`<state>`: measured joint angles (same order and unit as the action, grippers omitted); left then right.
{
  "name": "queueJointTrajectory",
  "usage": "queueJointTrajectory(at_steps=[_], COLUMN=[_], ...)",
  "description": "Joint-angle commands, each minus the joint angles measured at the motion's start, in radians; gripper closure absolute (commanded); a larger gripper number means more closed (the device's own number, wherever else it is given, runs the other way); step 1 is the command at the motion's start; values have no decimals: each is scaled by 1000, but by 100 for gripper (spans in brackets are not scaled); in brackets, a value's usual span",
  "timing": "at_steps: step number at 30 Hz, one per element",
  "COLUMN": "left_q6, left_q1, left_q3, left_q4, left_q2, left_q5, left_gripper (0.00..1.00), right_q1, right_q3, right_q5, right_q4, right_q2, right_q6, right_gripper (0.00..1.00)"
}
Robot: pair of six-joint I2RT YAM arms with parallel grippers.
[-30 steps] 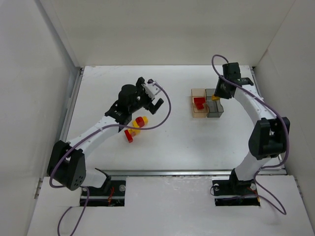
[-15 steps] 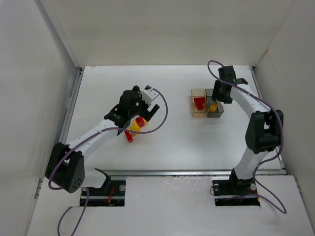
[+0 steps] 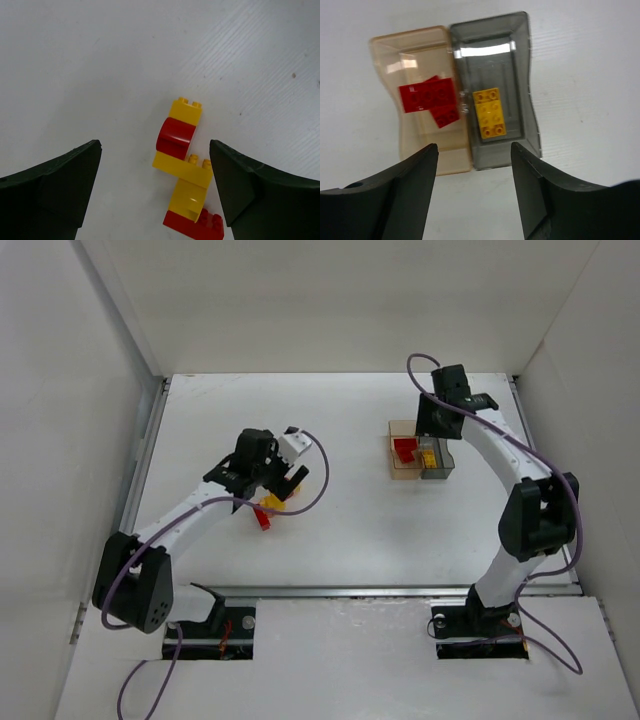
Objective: Sort the legos into containers by color
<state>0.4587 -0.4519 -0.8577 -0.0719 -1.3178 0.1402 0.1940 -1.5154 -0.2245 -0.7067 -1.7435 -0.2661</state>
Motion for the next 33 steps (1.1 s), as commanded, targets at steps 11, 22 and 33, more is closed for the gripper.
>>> queueJointTrajectory(at_steps=[11,22,33], left_q6=[185,172,150], left_q1=[22,22,22], left_q3=[-66,-33,-33], left_q4=[-36,17,26], left_q2=[-185,-213,-242], left_q5=[32,75,116], left_gripper=[11,44,100], right_q1=[159,159,159], right_q3=[-118,-89,-89], right_q5=[25,45,80], right_q4=[12,32,23], right_q2=[21,30,21], right_q6=[31,31,41], right_gripper=[32,32,32])
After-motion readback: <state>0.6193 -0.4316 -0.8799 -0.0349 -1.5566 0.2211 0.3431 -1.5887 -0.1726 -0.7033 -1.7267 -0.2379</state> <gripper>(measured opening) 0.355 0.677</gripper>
